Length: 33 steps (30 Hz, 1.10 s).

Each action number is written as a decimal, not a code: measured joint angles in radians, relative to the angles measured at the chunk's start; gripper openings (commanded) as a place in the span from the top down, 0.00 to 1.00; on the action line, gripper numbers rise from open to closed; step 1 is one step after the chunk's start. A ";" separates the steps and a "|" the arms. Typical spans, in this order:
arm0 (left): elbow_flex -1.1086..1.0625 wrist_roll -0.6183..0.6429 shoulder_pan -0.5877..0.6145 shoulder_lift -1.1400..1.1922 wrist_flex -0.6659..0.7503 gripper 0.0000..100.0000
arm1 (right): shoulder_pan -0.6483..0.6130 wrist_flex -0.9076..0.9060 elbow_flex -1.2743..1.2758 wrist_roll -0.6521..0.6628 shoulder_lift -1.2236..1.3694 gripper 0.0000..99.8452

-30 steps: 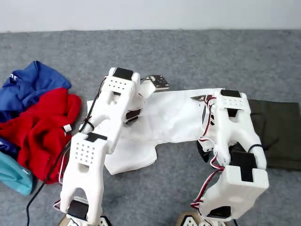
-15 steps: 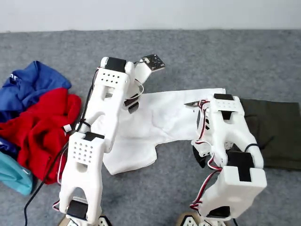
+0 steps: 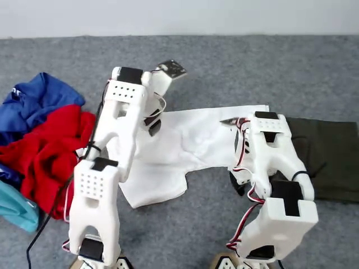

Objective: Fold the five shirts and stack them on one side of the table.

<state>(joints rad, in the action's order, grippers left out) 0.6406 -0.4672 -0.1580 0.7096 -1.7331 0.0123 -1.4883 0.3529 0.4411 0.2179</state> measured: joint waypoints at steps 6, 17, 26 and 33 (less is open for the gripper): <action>-0.288 -0.006 0.000 -0.193 0.000 0.85 | 0.000 0.032 -0.130 -0.089 0.000 0.73; -0.413 -0.011 0.000 -0.187 0.077 0.85 | 0.002 0.255 -0.160 -0.183 0.035 0.73; -0.413 -0.043 0.005 -0.160 0.078 0.85 | 0.118 0.281 -0.160 -0.183 0.055 0.78; -0.413 -0.048 0.005 -0.153 0.078 0.85 | 0.178 0.293 -0.155 -0.183 0.068 0.97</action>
<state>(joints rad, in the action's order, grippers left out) 0.2279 -0.5148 -0.1534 0.5562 -1.6548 0.1903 -1.1953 0.1979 0.2585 0.2854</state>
